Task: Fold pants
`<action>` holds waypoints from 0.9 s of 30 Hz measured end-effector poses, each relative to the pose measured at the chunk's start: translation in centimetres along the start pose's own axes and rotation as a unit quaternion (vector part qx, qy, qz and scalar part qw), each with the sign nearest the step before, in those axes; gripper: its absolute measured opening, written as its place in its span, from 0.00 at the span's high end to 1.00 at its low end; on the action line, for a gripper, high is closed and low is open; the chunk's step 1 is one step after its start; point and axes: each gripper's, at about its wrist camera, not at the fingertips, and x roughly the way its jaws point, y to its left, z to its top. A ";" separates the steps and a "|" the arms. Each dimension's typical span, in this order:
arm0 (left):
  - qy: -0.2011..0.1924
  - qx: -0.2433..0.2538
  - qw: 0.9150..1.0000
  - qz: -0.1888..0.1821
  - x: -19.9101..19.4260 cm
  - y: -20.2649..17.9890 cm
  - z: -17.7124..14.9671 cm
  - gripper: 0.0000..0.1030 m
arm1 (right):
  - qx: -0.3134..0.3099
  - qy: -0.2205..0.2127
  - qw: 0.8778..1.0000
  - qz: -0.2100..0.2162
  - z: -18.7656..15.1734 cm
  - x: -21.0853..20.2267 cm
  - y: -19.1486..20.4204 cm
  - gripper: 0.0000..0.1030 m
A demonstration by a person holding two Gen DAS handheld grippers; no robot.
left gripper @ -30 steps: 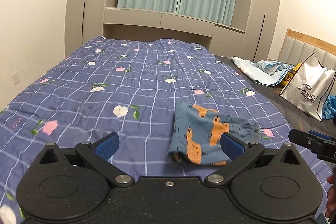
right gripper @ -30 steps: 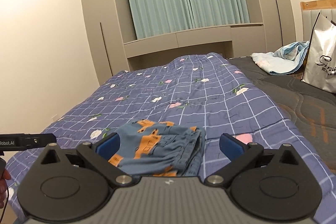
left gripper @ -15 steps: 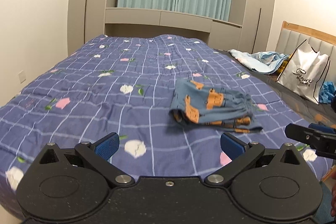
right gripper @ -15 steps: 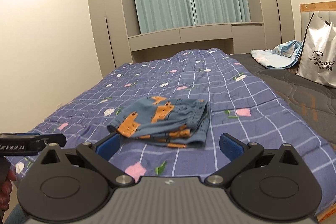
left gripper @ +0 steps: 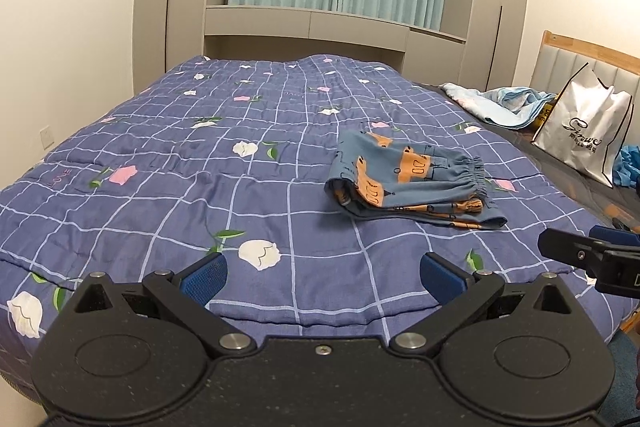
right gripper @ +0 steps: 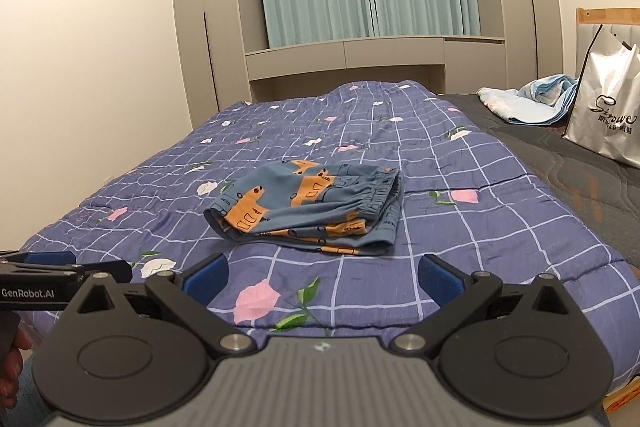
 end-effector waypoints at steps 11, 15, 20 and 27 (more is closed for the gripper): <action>0.005 -0.006 1.000 -0.001 0.1 0.1 0.1 0.01 | 0.000 0.006 1.000 0.003 -0.1 0.3 -0.1 0.00; 0.005 -0.006 1.000 0.001 0.1 0.0 0.1 0.01 | 0.000 0.007 1.000 0.003 -0.1 0.4 -0.2 0.00; 0.006 -0.006 1.000 0.002 0.1 0.1 0.1 0.01 | 0.000 0.008 1.000 0.004 -0.1 0.4 -0.3 0.00; 0.007 -0.006 1.000 0.001 0.1 0.1 0.1 0.01 | 0.000 0.008 1.000 0.004 -0.1 0.4 -0.3 0.00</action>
